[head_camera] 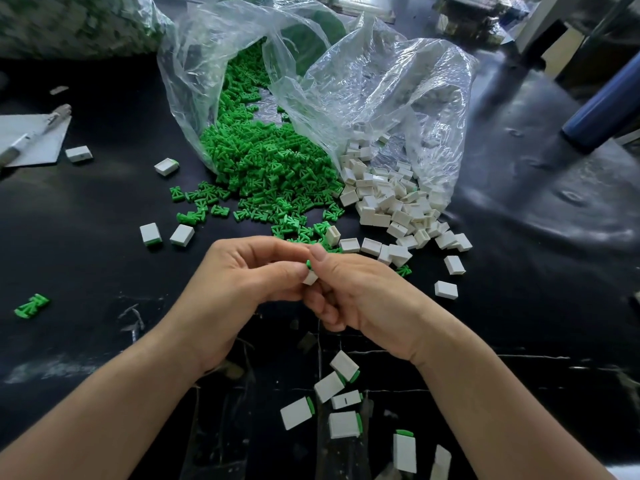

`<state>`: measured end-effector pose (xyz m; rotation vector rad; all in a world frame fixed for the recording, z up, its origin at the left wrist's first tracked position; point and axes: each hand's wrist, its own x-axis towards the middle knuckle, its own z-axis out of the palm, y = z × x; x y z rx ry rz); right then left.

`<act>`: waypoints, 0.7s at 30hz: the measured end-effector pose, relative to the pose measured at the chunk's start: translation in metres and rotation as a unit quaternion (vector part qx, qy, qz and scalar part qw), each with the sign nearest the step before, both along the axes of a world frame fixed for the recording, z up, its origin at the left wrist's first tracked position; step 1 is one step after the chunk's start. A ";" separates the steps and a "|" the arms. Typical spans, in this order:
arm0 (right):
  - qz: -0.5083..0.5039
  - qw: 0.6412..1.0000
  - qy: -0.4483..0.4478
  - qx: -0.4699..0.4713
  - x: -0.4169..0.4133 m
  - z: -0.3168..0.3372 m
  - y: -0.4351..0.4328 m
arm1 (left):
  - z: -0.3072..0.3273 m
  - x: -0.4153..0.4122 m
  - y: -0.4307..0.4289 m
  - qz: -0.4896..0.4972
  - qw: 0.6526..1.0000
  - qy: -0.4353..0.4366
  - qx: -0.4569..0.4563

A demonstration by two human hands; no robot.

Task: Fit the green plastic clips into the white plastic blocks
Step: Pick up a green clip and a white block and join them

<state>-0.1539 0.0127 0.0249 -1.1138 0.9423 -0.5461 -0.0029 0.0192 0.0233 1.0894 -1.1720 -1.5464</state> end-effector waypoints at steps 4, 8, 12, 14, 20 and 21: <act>0.012 1.000 0.015 -0.013 0.000 0.002 0.000 | 0.003 0.000 0.001 -0.008 1.000 0.008 -0.009; 0.020 0.998 0.051 -0.037 0.002 0.002 0.002 | 0.004 -0.001 0.002 -0.026 0.999 0.018 -0.018; 0.019 0.994 0.083 -0.062 0.001 0.002 0.001 | -0.001 0.001 0.000 -0.036 0.998 0.034 0.027; 0.015 0.995 0.071 -0.063 0.002 0.003 0.001 | -0.002 0.002 -0.001 -0.037 0.998 0.035 0.047; 0.016 0.998 0.034 -0.047 0.004 0.002 0.002 | -0.001 0.002 -0.001 -0.010 0.999 0.016 0.034; 0.017 0.998 0.040 -0.052 0.005 0.001 0.002 | -0.001 0.002 -0.001 -0.008 0.999 0.013 0.032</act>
